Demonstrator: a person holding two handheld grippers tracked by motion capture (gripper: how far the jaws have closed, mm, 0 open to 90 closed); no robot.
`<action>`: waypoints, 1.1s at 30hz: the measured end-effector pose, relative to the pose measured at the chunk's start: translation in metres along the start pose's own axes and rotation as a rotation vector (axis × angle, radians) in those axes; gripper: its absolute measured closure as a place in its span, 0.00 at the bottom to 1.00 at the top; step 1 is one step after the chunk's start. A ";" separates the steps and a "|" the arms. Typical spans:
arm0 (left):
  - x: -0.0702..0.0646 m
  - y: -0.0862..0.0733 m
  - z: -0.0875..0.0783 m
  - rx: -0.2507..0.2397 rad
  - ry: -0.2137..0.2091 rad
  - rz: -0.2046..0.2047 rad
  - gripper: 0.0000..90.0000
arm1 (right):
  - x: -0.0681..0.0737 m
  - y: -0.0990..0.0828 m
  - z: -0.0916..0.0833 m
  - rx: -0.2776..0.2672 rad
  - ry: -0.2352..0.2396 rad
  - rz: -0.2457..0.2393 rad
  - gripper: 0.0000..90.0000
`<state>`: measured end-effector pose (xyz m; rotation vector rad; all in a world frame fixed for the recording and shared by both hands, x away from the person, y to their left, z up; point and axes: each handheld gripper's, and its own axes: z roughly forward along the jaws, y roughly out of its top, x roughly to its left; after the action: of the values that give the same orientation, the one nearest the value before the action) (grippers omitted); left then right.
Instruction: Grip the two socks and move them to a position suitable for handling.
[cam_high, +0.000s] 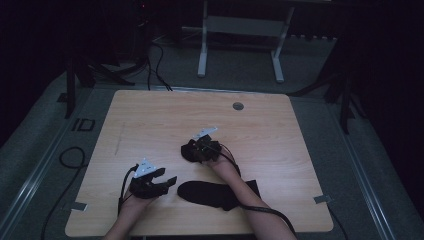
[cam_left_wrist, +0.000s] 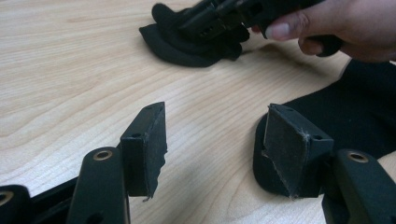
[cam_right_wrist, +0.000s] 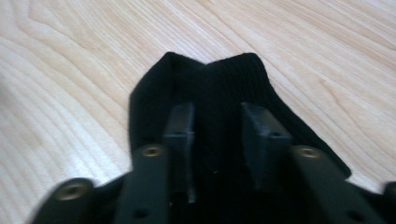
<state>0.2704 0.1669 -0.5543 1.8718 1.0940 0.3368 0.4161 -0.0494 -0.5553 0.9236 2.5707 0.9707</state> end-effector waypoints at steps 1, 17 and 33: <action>0.000 0.000 0.000 -0.001 0.004 -0.001 0.44 | 0.000 0.000 0.000 0.000 0.000 0.000 0.83; 0.006 0.020 0.009 -0.045 -0.045 -0.052 0.46 | 0.005 -0.002 -0.068 -0.146 0.047 -0.041 0.89; -0.016 0.065 0.048 -0.117 -0.234 0.034 0.48 | 0.015 -0.016 -0.133 -0.260 0.086 -0.095 0.88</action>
<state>0.3264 0.1147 -0.5244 1.7771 0.8676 0.1905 0.3408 -0.1170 -0.4667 0.6983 2.4519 1.3040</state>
